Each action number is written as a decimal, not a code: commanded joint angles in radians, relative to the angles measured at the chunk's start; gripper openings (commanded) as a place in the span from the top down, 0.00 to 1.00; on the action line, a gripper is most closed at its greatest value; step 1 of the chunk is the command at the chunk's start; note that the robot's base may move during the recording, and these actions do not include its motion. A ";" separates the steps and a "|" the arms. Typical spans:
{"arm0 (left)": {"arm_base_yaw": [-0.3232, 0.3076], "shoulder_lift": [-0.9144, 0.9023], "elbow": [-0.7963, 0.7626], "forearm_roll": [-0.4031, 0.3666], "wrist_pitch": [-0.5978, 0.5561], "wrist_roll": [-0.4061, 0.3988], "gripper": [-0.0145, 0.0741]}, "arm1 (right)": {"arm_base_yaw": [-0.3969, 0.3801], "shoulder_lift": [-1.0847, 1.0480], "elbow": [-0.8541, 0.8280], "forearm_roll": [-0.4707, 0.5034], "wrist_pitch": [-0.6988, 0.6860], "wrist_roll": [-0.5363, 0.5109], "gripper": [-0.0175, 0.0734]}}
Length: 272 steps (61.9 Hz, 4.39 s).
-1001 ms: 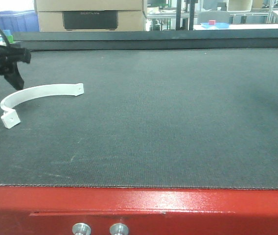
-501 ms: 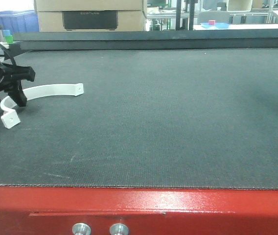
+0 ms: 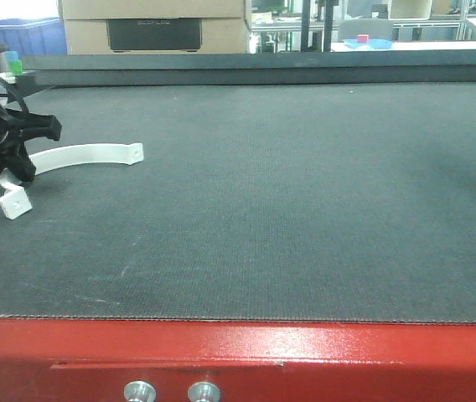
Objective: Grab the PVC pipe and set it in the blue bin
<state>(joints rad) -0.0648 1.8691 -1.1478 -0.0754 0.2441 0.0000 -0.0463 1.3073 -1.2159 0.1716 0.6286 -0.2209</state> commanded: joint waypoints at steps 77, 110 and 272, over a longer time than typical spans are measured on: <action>-0.018 -0.686 0.208 0.064 -0.037 0.000 0.96 | 0.001 -0.612 0.449 0.010 -0.460 -0.008 0.99; 0.127 -1.191 0.526 0.057 -0.037 0.000 0.96 | 0.001 -0.802 0.603 0.010 -0.471 -0.008 0.99; 0.172 -1.290 0.553 0.037 -0.028 0.000 0.96 | 0.001 -0.811 0.611 0.041 -0.472 -0.006 0.99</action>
<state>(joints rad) 0.1032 0.5856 -0.5935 -0.0306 0.2496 0.0000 -0.0463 0.5006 -0.6080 0.2092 0.1882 -0.2209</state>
